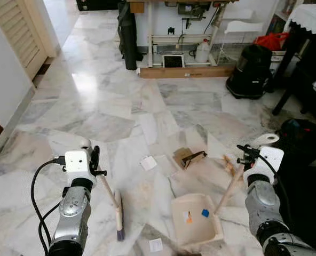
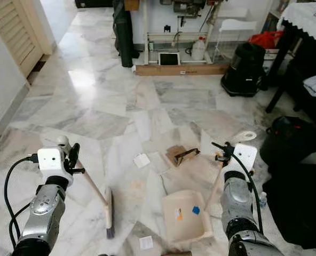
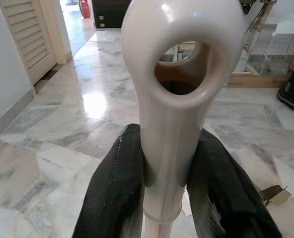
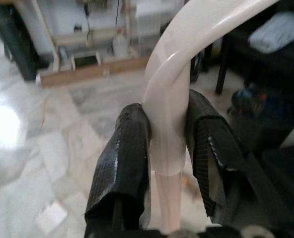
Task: Sweep floor
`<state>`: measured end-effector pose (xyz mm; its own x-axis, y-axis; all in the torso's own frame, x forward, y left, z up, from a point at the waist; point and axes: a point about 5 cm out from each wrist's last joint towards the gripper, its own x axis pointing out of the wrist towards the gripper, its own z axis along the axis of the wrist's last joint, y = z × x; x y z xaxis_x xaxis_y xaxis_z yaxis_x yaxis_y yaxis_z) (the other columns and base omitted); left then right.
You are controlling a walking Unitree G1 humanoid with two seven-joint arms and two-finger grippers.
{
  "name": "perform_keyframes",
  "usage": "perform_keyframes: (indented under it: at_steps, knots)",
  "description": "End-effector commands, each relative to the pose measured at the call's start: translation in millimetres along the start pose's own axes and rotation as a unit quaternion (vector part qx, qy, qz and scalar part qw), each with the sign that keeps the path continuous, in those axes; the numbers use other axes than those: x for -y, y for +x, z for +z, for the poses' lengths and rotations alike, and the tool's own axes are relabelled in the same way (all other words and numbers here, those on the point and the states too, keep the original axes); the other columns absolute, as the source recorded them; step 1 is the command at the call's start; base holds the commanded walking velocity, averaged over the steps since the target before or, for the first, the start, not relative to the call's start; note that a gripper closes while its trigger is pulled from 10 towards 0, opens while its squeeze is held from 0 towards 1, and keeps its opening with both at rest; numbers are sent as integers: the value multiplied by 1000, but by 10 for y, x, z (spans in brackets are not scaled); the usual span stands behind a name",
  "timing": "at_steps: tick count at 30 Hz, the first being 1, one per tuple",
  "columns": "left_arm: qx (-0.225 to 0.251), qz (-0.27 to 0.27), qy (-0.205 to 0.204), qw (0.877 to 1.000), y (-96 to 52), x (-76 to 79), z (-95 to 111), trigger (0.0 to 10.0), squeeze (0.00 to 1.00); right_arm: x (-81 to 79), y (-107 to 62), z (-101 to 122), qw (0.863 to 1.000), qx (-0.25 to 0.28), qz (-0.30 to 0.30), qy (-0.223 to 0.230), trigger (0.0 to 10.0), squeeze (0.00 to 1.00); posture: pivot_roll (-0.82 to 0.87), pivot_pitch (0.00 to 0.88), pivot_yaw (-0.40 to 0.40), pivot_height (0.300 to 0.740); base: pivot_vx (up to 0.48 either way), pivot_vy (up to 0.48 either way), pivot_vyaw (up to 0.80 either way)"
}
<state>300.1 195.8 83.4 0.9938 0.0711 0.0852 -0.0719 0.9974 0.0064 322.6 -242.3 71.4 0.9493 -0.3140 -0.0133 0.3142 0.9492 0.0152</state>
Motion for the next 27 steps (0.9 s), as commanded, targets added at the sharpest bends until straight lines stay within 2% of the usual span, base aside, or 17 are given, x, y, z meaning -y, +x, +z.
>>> perform_keyframes:
  at_steps: [1, 5, 10, 15, 18, 27]
  knots:
    - [13, -6, 2, 1000, 27, 15, 49, 10000, 0, 90, 67, 192, 999, 49, -17, -8, 10000, 0, -67, 29, -3, 740, 0, 0, 0]
    - [11, -11, 1, 1000, 32, 24, 43, 10000, 0, 178, 59, 215, 997, 58, -30, -38, 10000, 0, -73, 31, 2, 740, 0, 0, 0]
    - [8, -15, 1, 1000, 36, 32, 35, 10000, 0, 207, 44, 224, 995, 64, -23, -69, 10000, 0, -78, 32, 4, 740, 0, 0, 0]
    - [0, -18, 6, 1000, 29, 37, -1, 10000, 0, 179, -6, 118, 998, 43, -10, -55, 10000, 0, -75, 33, 6, 740, 0, 0, 0]
    - [3, -21, 8, 1000, 8, 38, -5, 10000, 0, 161, -27, 89, 997, 39, -9, -63, 10000, 0, -71, 33, 5, 740, 0, 0, 0]
    - [16, -23, 6, 1000, -4, 12, 26, 10000, 0, 206, -90, 30, 997, 33, -14, -64, 10000, 0, -67, 27, 9, 740, 0, 0, 0]
